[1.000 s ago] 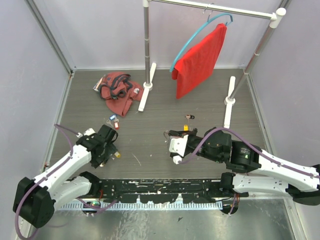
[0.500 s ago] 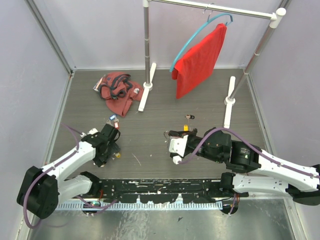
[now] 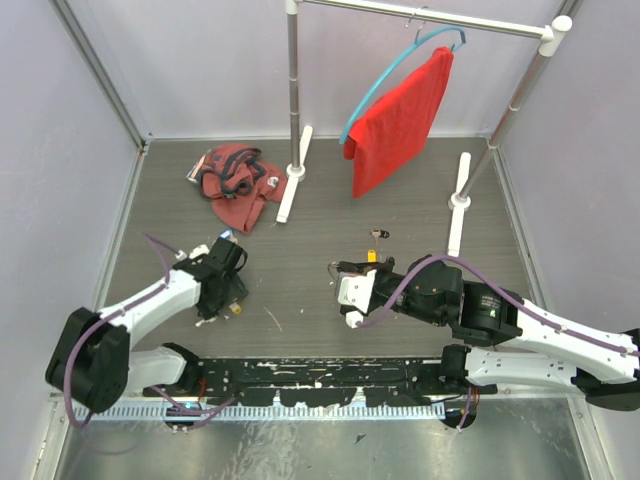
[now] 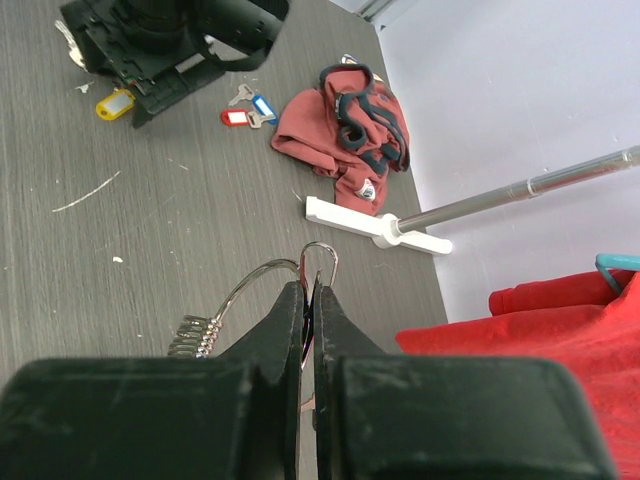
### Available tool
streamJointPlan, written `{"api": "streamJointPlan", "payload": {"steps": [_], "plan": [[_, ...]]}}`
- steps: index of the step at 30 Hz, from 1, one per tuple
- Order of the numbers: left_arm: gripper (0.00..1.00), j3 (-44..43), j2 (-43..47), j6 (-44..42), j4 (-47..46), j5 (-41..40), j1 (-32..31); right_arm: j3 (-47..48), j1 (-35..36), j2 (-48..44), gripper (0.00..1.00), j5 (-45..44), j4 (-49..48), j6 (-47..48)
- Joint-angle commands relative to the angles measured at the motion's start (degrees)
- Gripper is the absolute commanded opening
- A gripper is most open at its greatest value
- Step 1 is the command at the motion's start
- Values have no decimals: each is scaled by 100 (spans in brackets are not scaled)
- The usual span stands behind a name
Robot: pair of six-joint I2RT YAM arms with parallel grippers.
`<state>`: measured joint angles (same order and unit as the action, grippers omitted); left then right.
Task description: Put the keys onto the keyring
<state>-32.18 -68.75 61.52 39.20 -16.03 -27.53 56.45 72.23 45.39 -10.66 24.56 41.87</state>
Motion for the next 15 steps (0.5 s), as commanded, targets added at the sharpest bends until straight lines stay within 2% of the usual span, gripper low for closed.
{"api": "streamJointPlan", "payload": {"steps": [1, 9, 15], "plan": [[77, -207, -911, -468, -1322, 672, 2, 100, 20, -39, 1, -28, -233, -105], [76, -1346, -2126, -976, -1732, 1106, -452, 119, 20, -88, 1, -122, -168, -186], [77, -1813, -2089, -1282, -1750, 1126, -813, 64, 19, -158, 1, -365, -162, -225]]}}
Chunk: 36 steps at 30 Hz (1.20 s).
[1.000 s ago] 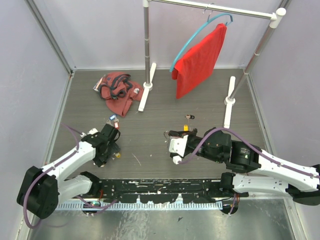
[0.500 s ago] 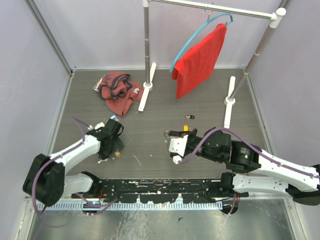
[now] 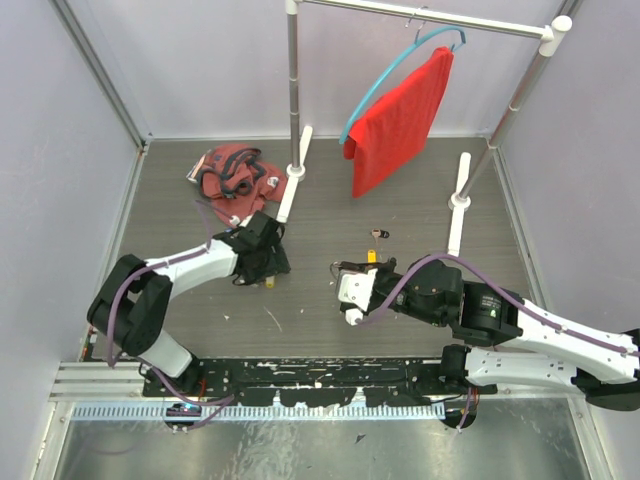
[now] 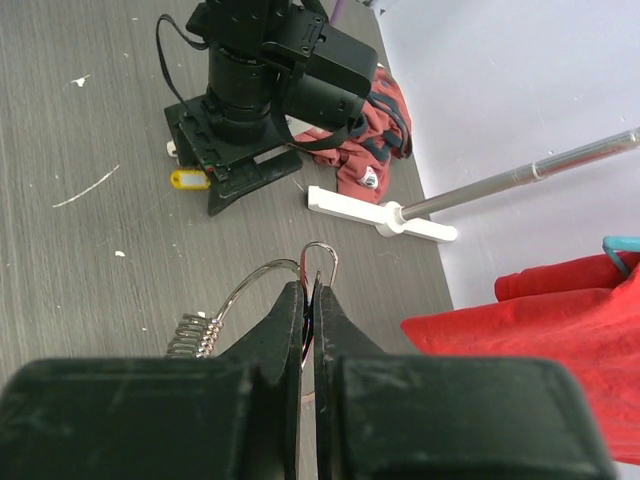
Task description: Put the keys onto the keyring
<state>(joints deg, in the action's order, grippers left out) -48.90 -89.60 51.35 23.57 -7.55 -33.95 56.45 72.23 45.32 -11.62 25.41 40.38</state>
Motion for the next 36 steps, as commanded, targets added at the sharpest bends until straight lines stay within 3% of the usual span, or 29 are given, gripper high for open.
{"api": "streamJointPlan", "payload": {"steps": [1, 8, 14, 20, 28, 36], "plan": [[78, -160, 103, -296, -101, 189, -170, 58, 15, -159, 1, -279, -252, -82], [78, -88, 1056, -491, 737, -729, -80, -28, 15, -195, 1, -332, -320, -61], [65, 132, 1023, -491, 859, -571, 56, -43, 19, -147, 1, -328, -357, -48], [59, 581, 1020, -62, 448, -178, 56, -14, 20, -151, 1, -322, -315, -110], [62, 1897, 2097, 1368, -1257, -135, 55, -34, 16, -151, 1, -323, -271, -171], [51, 2219, 2218, 2024, -1850, -531, 56, 5, 15, -141, 1, -348, -254, -149]]}}
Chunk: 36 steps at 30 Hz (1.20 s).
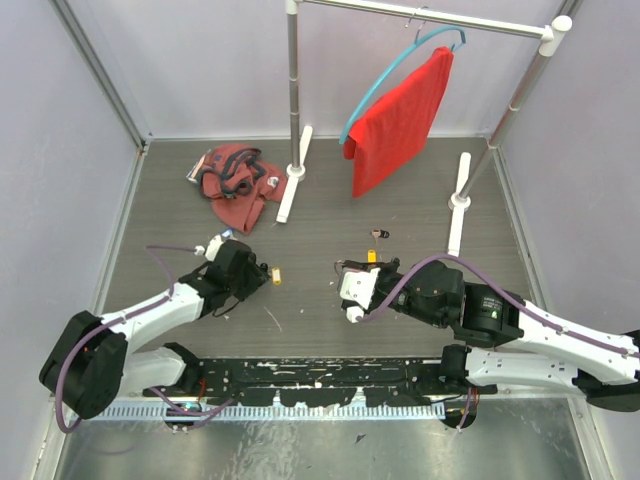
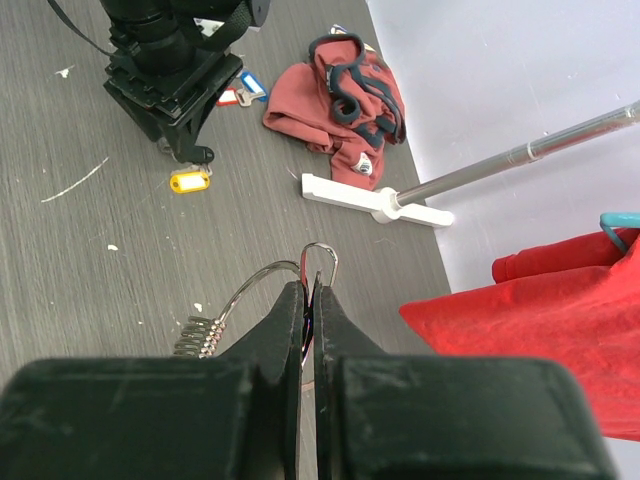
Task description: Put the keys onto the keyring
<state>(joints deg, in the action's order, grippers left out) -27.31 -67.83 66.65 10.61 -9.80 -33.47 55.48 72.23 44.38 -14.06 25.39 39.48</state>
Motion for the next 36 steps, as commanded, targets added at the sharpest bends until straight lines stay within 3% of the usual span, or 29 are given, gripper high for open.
{"api": "streamJointPlan", "payload": {"steps": [1, 8, 15, 23, 36], "plan": [[49, 75, 42, 564, -552, -344, 8, 96, 19, -44, 1, -112, -247, -61], [44, 223, 81, 943, -553, -532, 10, 78, 17, -61, 1, -132, -219, -72], [45, 370, 34, 1142, -632, -478, 17, 69, 19, -75, 1, -132, -229, -64], [39, 354, -61, 1139, -763, -524, 17, 79, 20, -92, 1, -132, -193, -105], [39, 322, -156, 1117, -810, -505, 40, 75, 15, -97, 1, -134, -188, -100]]}}
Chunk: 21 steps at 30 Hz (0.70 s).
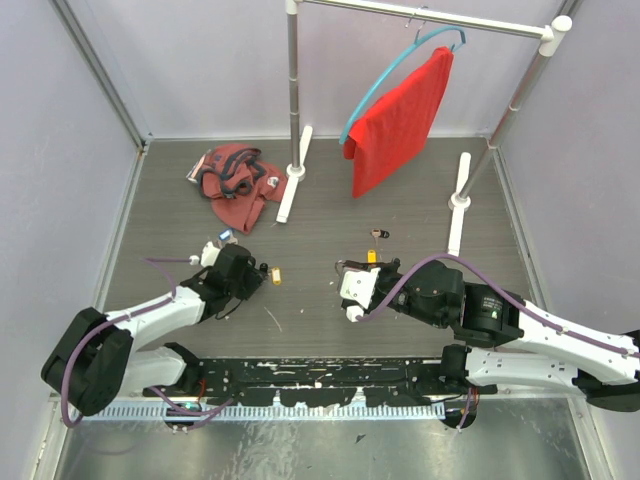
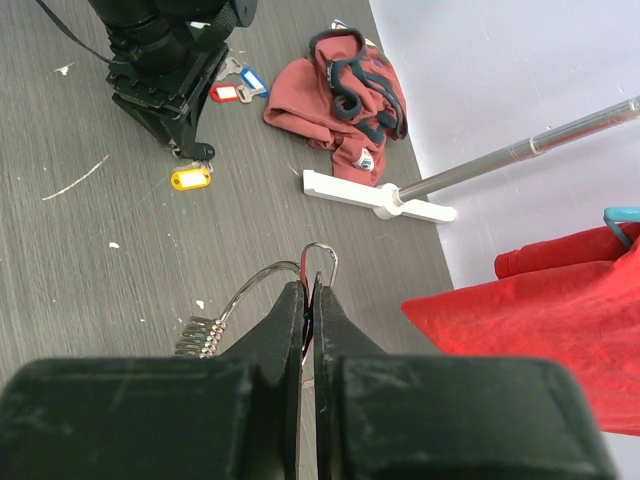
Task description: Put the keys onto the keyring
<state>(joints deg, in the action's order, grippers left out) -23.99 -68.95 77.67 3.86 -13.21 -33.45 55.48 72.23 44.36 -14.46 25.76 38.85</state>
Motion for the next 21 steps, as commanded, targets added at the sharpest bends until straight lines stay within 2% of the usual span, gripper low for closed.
{"api": "streamJointPlan", "payload": {"steps": [1, 21], "plan": [[39, -5, -52, 12, -146, -160, 45, 73, 19, -94, 1, -93, -221, -42], [36, -9, -197, -6, -298, -78, 128, 66, 20, -104, 1, -119, -213, -35]]}}
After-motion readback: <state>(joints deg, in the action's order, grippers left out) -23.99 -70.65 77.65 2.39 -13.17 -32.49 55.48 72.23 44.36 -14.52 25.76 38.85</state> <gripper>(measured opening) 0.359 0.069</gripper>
